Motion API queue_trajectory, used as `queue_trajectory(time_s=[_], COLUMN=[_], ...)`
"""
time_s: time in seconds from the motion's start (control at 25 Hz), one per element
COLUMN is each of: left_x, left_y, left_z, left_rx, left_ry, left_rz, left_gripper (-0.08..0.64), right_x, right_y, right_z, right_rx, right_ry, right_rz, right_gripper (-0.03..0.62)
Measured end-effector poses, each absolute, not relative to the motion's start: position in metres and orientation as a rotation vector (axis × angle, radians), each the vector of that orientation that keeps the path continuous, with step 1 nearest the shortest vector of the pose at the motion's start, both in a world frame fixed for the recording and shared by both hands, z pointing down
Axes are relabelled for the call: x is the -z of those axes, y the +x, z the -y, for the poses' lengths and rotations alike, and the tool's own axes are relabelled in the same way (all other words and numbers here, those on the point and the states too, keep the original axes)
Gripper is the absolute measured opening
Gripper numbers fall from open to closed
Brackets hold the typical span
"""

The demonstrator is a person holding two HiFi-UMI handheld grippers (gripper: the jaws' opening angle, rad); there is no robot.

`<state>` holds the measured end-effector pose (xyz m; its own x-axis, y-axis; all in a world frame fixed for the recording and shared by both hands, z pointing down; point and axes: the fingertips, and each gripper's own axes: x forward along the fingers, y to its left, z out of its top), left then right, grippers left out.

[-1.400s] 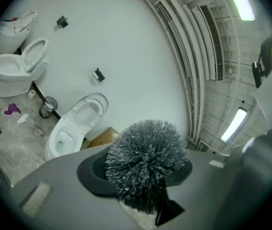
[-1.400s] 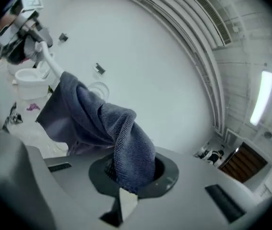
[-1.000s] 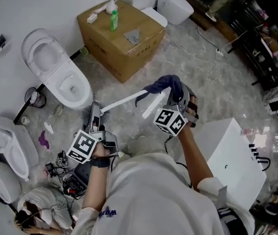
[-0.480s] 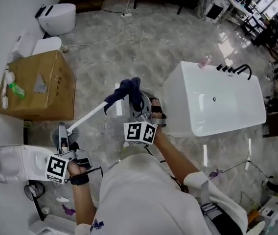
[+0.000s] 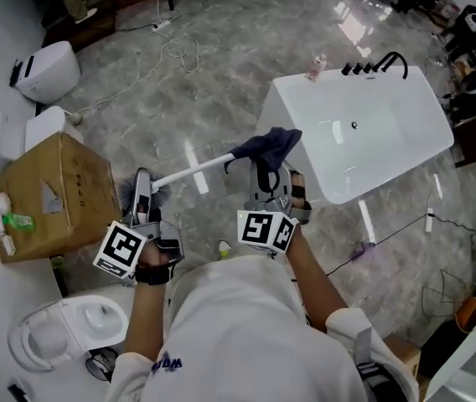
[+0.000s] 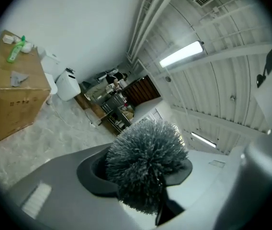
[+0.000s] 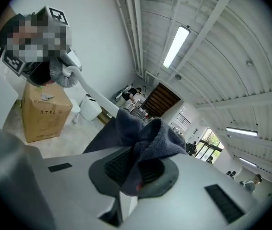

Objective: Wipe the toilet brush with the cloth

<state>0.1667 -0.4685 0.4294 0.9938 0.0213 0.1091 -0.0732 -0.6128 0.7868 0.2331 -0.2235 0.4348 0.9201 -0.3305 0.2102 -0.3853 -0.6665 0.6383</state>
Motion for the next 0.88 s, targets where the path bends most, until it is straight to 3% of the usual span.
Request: queue_trajectory(time_s=[0.32, 0.6, 0.88], left_x=[-0.435, -0.428, -0.434], left_y=[0.205, 0.197, 0.183], left_z=[0.448, 0.483, 0.494], left_rx=[-0.224, -0.175, -0.169], left_ry=[2.214, 2.242, 2.246], left_rz=[-0.092, -0.066, -0.033], left_gripper=[0.195, 0.195, 0.195], right_x=[-0.439, -0.428, -0.403], right_y=[0.236, 0.249, 0.273], right_z=[0.209, 0.216, 0.151], right_rx=[-0.189, -0.177, -0.202], right_ry=[2.336, 2.336, 2.437], right_rz=[0.536, 0.474, 0.327], right_gripper=[0.015, 0.015, 0.015])
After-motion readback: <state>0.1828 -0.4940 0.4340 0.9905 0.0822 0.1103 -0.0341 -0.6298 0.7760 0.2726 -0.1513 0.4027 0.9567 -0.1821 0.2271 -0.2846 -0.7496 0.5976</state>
